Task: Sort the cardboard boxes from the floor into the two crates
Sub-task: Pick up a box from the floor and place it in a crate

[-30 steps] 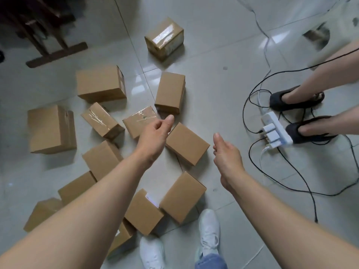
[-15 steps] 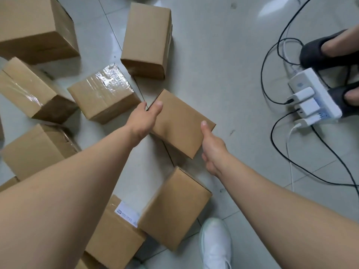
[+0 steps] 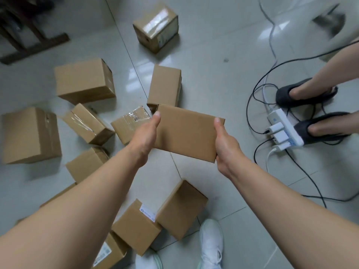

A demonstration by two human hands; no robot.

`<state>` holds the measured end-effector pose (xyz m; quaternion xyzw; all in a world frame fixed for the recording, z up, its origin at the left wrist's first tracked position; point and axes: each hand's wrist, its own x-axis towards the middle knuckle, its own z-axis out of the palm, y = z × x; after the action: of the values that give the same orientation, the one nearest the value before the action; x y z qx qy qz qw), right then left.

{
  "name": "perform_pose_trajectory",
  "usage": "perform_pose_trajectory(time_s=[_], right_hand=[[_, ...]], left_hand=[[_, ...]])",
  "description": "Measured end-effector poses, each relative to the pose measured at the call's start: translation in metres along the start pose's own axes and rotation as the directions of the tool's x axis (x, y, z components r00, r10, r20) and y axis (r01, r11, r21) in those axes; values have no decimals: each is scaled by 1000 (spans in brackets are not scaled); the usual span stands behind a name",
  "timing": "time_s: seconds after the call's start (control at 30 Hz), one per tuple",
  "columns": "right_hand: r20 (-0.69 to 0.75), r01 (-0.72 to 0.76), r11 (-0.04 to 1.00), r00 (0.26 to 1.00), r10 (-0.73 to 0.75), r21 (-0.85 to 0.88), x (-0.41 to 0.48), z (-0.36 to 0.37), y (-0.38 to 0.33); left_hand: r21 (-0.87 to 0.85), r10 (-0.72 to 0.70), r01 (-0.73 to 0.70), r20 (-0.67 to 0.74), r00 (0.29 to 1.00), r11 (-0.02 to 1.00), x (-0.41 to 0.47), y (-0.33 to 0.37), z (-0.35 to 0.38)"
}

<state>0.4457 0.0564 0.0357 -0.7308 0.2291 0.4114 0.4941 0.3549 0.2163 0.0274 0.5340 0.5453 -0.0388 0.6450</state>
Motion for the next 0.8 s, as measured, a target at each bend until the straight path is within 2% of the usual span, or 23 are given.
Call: perform_pose_trajectory(time_s=[0.27, 0.47, 0.67, 0.8], right_hand=[[73, 265, 964, 962, -263, -13, -176, -7, -138], [138, 467, 884, 875, -463, 6, -326, 0, -222], [220, 587, 808, 783, -582, 52, -458, 16, -259], [275, 637, 765, 722, -635, 97, -532, 24, -264]], left_hand=[[-201, 80, -97, -89, 993, 975, -156, 147, -68], [-271, 209, -247, -160, 965, 930, -288, 241, -138], [-322, 328, -418, -297, 897, 850, -403, 290, -214], [-332, 364, -477, -348, 864, 814, -475, 305, -254]])
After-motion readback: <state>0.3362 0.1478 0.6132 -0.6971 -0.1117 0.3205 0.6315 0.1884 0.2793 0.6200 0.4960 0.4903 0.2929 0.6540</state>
